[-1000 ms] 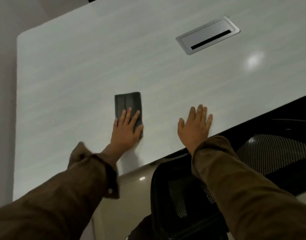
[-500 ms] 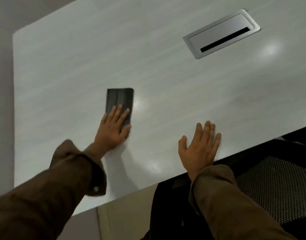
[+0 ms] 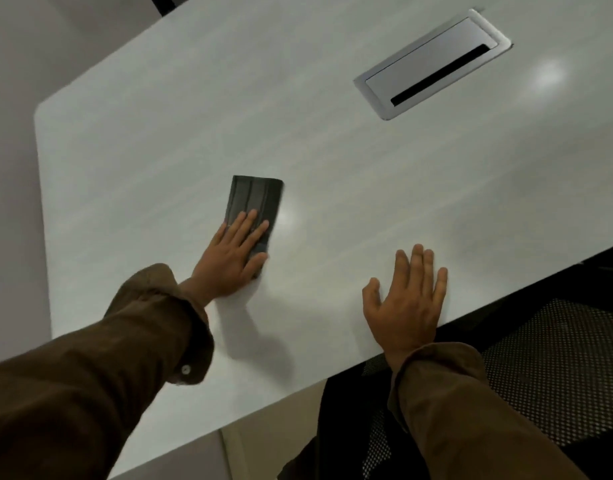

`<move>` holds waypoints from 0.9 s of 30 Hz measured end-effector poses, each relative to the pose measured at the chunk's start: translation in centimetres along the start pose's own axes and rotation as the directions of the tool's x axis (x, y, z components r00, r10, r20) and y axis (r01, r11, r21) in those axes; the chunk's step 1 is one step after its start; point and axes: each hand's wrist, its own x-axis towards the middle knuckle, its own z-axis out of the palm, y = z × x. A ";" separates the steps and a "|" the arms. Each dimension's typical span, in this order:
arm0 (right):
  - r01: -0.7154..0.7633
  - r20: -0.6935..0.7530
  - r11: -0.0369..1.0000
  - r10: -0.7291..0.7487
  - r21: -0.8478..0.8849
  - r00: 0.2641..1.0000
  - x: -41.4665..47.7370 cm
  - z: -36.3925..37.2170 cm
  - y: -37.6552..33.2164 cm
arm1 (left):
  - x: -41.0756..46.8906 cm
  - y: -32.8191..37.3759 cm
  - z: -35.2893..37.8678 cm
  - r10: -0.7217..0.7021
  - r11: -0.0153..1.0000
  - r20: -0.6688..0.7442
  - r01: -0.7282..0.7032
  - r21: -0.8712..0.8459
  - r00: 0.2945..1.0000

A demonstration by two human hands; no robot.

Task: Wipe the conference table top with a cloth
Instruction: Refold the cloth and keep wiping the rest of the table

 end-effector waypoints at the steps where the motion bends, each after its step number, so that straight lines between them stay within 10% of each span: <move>1: 0.001 -0.011 1.000 -0.001 0.002 1.000 -0.2 0.1 -0.1 | 0.4 -0.9 -0.3 -0.033 0.999 0.016 0.033 -0.002 0.999; 7: 0.000 -0.002 1.000 0.000 0.009 1.000 -0.4 0.5 0.2 | 8.5 3.0 -1.0 -0.465 0.863 0.006 0.455 -0.221 0.885; 17: 0.015 0.101 0.990 -0.001 -0.137 0.995 -3.0 0.5 -5.1 | -10.8 10.7 5.2 -0.026 0.980 -0.177 -0.010 -0.199 0.984; 27: -0.128 0.060 0.979 0.139 -0.161 0.988 -10.2 3.6 -14.1 | -14.1 0.2 6.9 -0.140 0.971 -0.247 0.084 -0.223 0.959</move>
